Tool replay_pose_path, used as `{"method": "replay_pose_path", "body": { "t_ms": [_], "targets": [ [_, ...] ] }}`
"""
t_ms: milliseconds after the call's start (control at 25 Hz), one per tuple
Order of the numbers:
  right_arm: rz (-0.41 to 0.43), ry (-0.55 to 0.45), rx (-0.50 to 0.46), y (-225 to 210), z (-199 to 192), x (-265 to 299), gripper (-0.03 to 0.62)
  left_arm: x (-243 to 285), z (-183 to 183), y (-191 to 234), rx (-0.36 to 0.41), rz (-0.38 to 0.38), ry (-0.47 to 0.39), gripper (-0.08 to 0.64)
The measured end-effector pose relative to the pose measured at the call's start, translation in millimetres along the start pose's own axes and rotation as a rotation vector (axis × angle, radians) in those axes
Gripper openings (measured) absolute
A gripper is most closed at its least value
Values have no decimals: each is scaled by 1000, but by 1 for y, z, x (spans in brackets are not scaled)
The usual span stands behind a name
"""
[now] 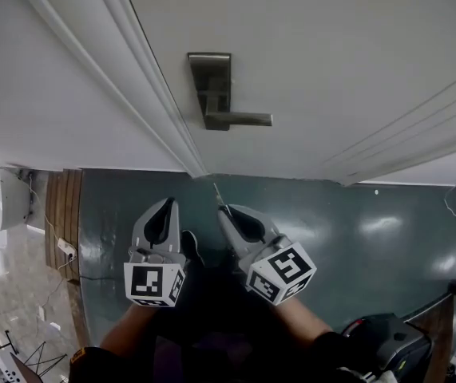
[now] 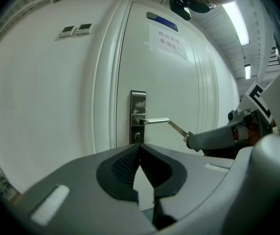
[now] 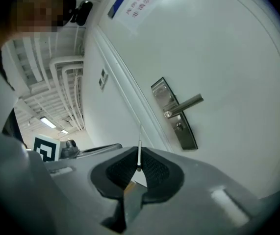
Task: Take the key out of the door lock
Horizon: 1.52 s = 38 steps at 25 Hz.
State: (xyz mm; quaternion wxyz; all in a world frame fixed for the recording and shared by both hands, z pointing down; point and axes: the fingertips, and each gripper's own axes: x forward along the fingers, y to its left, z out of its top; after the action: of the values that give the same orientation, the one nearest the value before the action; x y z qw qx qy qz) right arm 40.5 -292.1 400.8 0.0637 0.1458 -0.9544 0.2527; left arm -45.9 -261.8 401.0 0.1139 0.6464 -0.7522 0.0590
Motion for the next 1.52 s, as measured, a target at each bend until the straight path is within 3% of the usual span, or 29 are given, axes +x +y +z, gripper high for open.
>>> {"method": "replay_pose_path", "body": {
  "t_ms": [160,320,800,1000,1240,1520],
  "targets": [
    [-92,-13,-118,13,3,3,15,-10,18,3,13,-44,-38,15],
    [-158,-34,-155,36,-3,9,17,-31,16,17,39,-107,-49,15],
    [-435,-87,-109,153,-79,4,15,-128,-28,72,27,-369,-41,15],
    [-532,-119,-112,187,-93,-15,17,-159,-28,72,22,-458,-51,15],
    [-578,-139,-110,222,-110,-38,17,-203,-34,60,24,-529,-66,15],
    [-588,-155,-144,253,-127,-69,15,-243,-41,45,28,-540,-88,15]
  ]
}}
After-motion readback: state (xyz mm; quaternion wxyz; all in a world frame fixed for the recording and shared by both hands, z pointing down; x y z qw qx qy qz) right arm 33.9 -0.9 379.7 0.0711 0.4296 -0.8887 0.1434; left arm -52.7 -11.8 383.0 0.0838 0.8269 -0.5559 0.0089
